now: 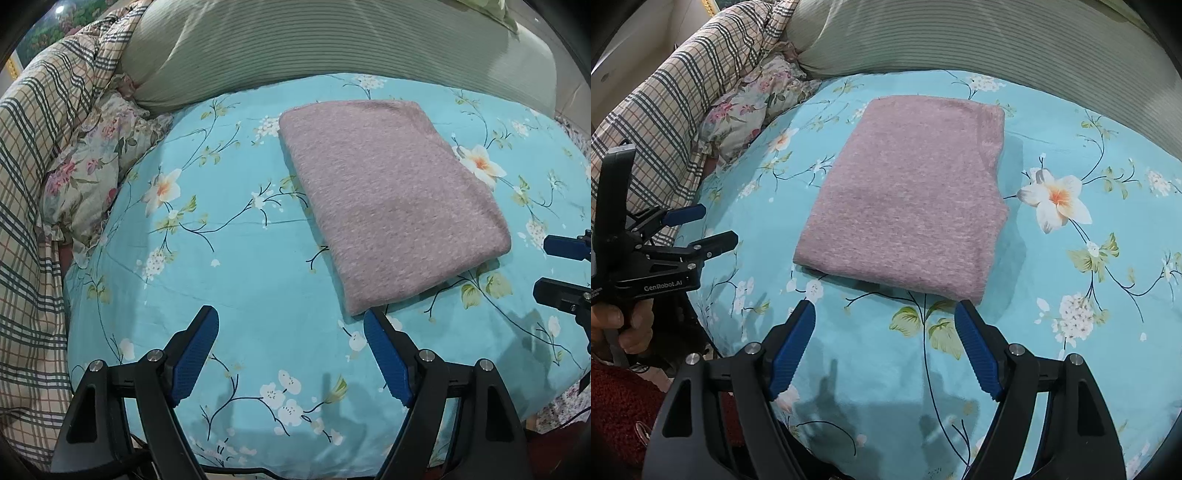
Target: Fold small clothes
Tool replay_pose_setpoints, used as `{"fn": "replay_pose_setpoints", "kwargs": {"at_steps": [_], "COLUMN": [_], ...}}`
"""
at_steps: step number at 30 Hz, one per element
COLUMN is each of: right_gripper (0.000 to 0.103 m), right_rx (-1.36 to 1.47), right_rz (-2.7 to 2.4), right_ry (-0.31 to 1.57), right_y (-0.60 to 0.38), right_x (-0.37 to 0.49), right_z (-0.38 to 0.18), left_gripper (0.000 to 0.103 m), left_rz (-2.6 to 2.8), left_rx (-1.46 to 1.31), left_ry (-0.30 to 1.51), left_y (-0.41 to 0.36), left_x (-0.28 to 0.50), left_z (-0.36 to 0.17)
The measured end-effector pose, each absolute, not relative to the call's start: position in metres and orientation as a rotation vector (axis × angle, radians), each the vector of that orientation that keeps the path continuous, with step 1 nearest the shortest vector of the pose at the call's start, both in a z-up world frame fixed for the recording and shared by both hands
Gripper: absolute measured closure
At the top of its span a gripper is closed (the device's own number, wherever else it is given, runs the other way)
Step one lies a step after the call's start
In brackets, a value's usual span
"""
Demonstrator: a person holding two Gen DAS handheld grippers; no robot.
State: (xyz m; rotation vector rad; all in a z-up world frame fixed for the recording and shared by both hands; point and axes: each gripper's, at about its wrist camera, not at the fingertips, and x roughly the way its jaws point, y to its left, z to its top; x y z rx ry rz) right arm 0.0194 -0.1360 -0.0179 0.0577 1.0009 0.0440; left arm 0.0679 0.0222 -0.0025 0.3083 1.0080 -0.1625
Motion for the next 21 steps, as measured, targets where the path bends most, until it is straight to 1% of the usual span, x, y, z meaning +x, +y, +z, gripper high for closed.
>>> {"fn": "replay_pose_setpoints", "kwargs": {"at_steps": [6, 14, 18, 21], "right_gripper": [0.019, 0.018, 0.018, 0.018], "right_rx": [0.075, 0.099, 0.097, 0.101], "right_rz": [0.034, 0.018, 0.016, 0.008], "right_ry": [1.005, 0.99, 0.979, 0.979], "right_y": [-0.141, -0.151, -0.155, -0.158], "right_x": [0.027, 0.045, 0.048, 0.049], "right_z": [-0.025, -0.025, -0.021, -0.021], "left_gripper": [0.021, 0.019, 0.019, 0.019], "left_rz": [-0.201, -0.205, -0.154, -0.191], "left_rx": [0.279, 0.221, 0.214, 0.157], "left_ry": [1.016, 1.004, 0.945, 0.933], "left_y": [0.021, 0.017, 0.018, 0.021], "left_x": [0.077, 0.098, 0.102, 0.103], "left_z": [-0.011, -0.016, -0.009, -0.005]}}
